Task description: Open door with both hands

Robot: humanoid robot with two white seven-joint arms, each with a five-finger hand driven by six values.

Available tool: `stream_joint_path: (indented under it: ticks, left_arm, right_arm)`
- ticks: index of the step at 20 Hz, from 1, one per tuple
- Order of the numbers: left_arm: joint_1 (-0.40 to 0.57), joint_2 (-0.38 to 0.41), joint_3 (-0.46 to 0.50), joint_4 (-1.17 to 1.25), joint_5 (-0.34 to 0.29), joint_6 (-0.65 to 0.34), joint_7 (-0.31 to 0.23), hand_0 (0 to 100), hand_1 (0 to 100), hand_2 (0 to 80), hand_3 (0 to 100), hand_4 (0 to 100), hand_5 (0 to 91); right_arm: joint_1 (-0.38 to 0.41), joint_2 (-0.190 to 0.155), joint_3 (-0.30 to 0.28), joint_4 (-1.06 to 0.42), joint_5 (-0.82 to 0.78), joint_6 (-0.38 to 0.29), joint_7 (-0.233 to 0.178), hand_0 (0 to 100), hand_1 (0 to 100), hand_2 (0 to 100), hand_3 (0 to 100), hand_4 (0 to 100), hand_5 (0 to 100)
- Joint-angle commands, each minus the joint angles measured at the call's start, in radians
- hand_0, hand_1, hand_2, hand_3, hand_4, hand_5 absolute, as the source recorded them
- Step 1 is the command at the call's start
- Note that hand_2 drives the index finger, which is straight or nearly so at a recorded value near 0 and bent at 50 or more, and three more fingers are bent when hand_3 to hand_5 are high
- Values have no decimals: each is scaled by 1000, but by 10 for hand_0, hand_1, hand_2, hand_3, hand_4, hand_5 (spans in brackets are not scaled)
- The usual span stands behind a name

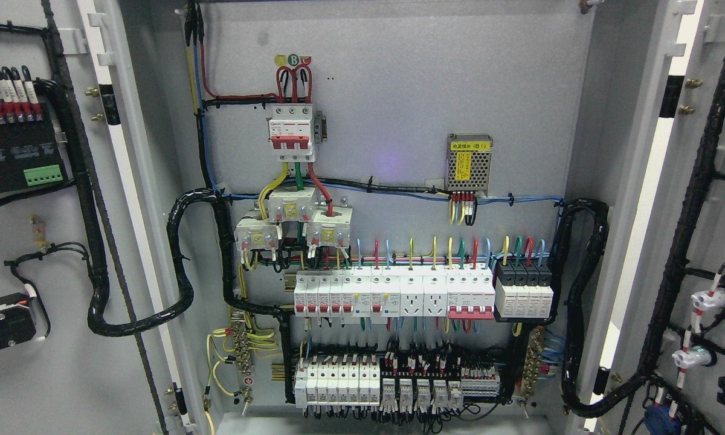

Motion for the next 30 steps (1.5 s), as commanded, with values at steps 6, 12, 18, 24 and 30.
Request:
stream_joint_path:
  ticks: [6,12,18,24,30]
  left_arm:
    - [79,-10,-102,-274,24,-84,4,0,0,0,0,0,0]
    - [182,-73,-237,-455,14,-86,4,0,0,0,0,0,0]
    - [254,-94,-327,-515,-9,-87,4,0,0,0,0,0,0]
    - [352,-125,-458,-531,-87,-89,4,0,0,0,0,0,0]
    - [493,-186,-541,-526,-215,-87,5,0,0,0,0,0,0]
  right_arm:
    - [-42,-20,176,0,9,-59,0,383,0,0,0,0,0]
    - [-61,-16,277,3,13,-56,0,382,0,0,0,0,0]
    - [-65,-5,439,44,27,-53,1,383,0,0,0,0,0]
    - [-65,33,588,145,73,-53,1,382,0,0,0,0,0]
    - [-50,69,696,248,75,-53,3,382,0,0,0,0,0]
